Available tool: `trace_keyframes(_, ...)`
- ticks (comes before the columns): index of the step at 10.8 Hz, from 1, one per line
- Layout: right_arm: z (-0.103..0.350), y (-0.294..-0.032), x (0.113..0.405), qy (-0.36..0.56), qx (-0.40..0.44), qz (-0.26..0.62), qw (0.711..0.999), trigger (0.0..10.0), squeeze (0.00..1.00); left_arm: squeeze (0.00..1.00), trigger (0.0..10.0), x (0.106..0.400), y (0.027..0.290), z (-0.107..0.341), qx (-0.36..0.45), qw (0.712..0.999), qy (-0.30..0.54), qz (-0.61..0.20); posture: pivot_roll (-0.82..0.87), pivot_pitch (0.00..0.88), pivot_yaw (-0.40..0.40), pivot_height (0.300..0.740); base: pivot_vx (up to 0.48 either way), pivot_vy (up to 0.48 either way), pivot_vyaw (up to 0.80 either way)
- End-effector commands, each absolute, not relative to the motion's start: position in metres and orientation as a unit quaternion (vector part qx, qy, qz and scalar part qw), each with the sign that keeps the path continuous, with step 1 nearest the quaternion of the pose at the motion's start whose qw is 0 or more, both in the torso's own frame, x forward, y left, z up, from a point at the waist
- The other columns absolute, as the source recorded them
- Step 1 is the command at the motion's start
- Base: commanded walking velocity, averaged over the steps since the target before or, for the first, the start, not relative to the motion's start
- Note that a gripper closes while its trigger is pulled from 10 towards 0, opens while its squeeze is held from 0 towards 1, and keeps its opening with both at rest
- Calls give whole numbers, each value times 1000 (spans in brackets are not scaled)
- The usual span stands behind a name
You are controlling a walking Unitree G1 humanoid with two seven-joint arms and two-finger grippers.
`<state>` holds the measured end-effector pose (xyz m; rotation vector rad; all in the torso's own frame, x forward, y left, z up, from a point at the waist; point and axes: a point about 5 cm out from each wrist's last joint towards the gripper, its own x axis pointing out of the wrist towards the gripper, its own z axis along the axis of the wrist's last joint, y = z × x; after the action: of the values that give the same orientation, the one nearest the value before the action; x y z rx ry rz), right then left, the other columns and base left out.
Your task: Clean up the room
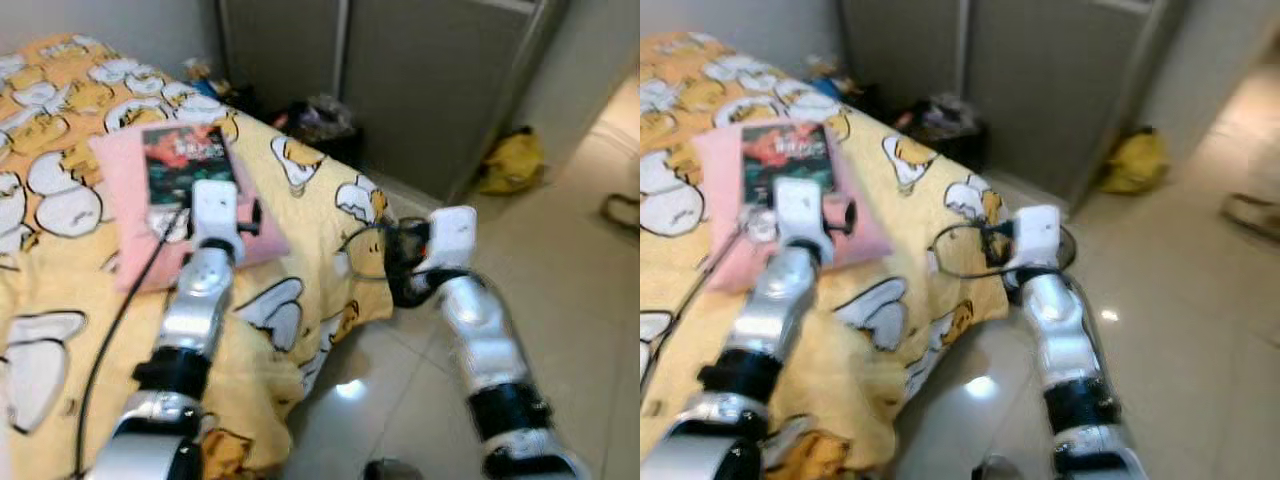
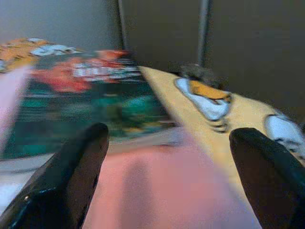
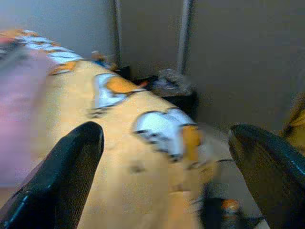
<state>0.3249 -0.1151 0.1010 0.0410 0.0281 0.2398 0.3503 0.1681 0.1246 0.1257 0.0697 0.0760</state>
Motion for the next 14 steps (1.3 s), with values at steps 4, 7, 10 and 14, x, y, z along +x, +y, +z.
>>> trace_keyframes(4,107,-121,327,2,9,115,993,10000,0,0,10000,350,166,123,56,997,30,51,-144,18,2,740,322,330,0)
trace_keyframes(7,108,-122,327,1,8,115,993,10000,0,0,10000,354,163,132,69,996,11,47,-146,23,0,740,295,379,0)
trace_keyframes(10,107,-124,325,2,8,114,993,10000,0,0,10000,373,160,165,76,996,-32,46,-150,30,0,740,97,126,0)
trace_keyframes(14,105,-124,324,4,10,112,994,10000,0,0,10000,398,138,210,54,996,-72,-8,-153,31,4,740,0,0,0)
